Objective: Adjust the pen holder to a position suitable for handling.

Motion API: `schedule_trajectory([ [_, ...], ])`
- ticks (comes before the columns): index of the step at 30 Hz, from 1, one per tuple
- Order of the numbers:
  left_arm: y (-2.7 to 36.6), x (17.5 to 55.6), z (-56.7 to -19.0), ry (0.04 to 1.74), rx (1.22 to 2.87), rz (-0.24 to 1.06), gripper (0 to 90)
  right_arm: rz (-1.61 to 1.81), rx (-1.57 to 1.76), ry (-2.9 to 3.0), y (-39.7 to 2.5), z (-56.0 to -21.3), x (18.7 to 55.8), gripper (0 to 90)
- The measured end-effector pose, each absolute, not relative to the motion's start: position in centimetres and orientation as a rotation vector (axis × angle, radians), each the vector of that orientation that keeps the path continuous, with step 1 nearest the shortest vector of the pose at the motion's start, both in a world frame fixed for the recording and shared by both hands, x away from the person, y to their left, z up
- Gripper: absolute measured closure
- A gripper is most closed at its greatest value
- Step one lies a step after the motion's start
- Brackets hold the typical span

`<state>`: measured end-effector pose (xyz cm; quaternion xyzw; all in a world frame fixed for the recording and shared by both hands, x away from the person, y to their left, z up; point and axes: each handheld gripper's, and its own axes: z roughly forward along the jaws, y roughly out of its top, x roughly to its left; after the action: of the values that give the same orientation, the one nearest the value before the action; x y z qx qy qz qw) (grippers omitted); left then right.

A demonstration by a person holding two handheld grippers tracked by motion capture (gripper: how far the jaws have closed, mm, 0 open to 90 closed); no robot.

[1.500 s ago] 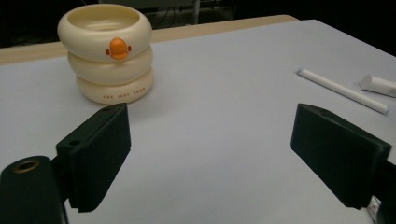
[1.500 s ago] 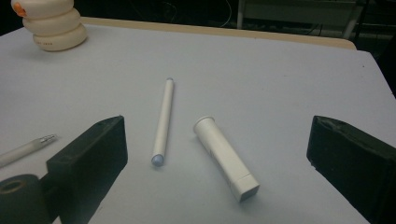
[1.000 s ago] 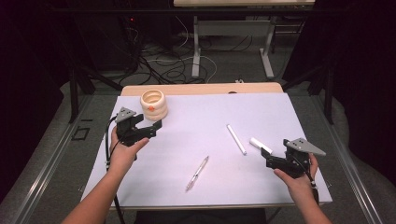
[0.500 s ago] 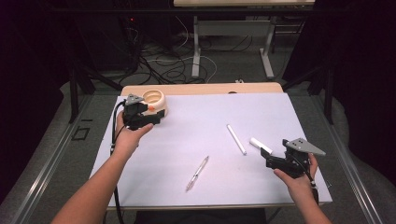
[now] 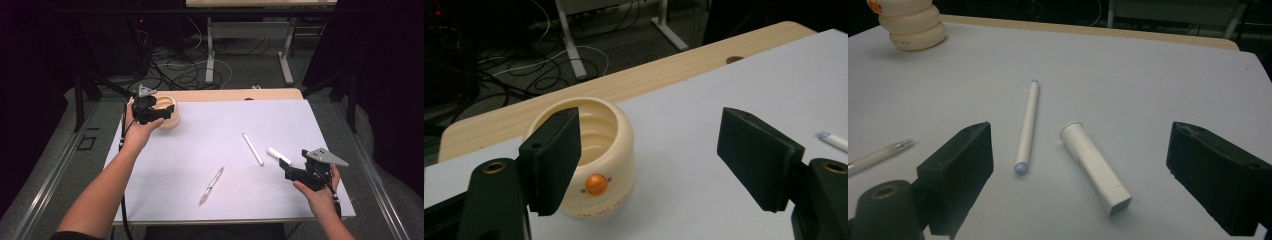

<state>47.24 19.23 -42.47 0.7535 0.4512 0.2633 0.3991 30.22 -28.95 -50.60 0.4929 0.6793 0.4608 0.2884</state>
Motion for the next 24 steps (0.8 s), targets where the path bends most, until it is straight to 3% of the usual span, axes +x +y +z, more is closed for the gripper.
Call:
schedule_trajectory([
  [16,18.8,50.3,-43.0,1.158,1.971,0.663,33.8,1.232,1.314,1.814,-29.0,-50.6,30.3,12.3],
  [24,18.7,51.5,-43.4,1.193,1.943,0.578,41.4,1.226,1.321,1.821,-28.9,-50.7,30.3,12.7],
])
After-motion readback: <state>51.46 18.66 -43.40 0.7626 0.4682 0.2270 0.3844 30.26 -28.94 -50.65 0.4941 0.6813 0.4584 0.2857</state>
